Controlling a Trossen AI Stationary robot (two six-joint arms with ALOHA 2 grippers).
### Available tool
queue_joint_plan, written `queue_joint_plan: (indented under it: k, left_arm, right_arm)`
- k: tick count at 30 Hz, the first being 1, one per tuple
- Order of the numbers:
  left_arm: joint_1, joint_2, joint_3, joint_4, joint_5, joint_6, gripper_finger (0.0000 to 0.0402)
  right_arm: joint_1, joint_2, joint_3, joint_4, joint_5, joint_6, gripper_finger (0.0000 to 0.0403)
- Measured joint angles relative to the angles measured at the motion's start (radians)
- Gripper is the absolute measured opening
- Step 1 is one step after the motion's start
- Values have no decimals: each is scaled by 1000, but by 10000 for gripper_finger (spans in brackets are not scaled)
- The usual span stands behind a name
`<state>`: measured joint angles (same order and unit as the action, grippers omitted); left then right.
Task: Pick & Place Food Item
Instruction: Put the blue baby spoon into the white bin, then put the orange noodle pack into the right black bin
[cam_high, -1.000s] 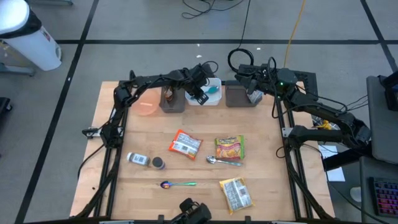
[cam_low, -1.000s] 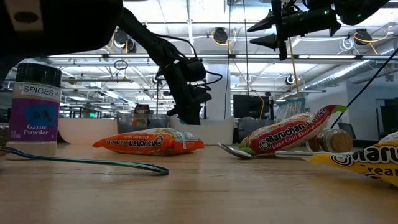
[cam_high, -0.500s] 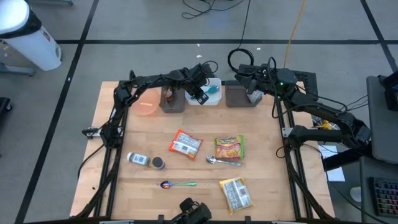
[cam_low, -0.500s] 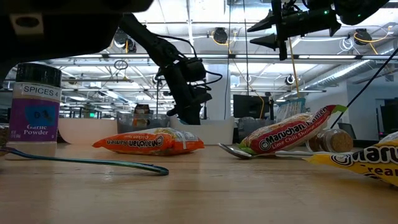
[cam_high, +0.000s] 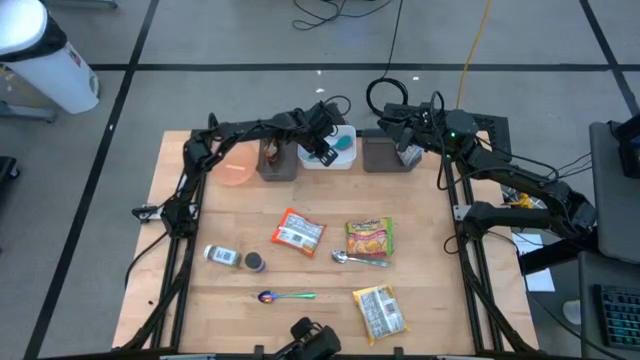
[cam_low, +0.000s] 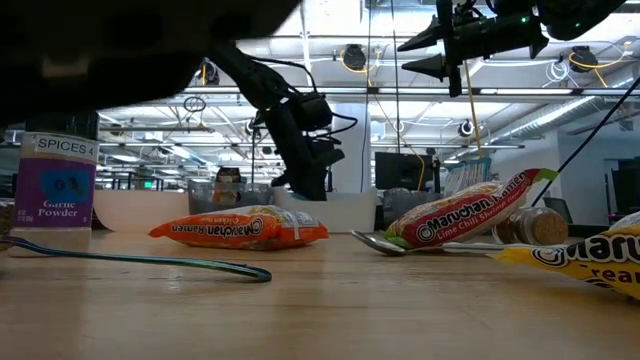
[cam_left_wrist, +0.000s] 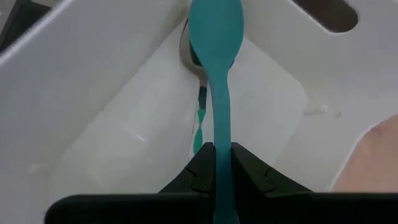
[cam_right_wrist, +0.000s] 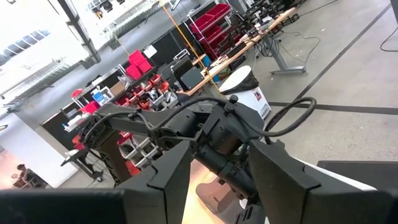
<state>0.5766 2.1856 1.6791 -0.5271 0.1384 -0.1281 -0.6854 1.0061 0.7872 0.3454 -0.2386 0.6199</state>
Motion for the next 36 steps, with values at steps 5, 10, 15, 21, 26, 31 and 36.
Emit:
queue_joint_plan:
  k: [5,10,15,21,26,31,36]
  left_arm:
    - [1,15,0,2,-6,-16,29]
    - [0,16,0,2,-4,-16,34]
    - [0,16,0,2,-4,-12,33]
    - [2,16,0,2,-4,-12,66]
    - [9,16,0,2,21,-13,99]
    - [23,-3,-1,-2,98,-30,132]
    - [26,-82,-1,0,126,-27,151]
  right_arm:
    - [0,0,0,0,0,8,155]
    - [0,0,0,0,0,7,155]
    - [0,0,0,0,0,5,155]
    - [0,0,0,0,1,-3,155]
    - [0,0,0,0,1,-3,155]
    - [0,0,0,0,1,-3,155]
    - [0,0,0,0,1,-14,155]
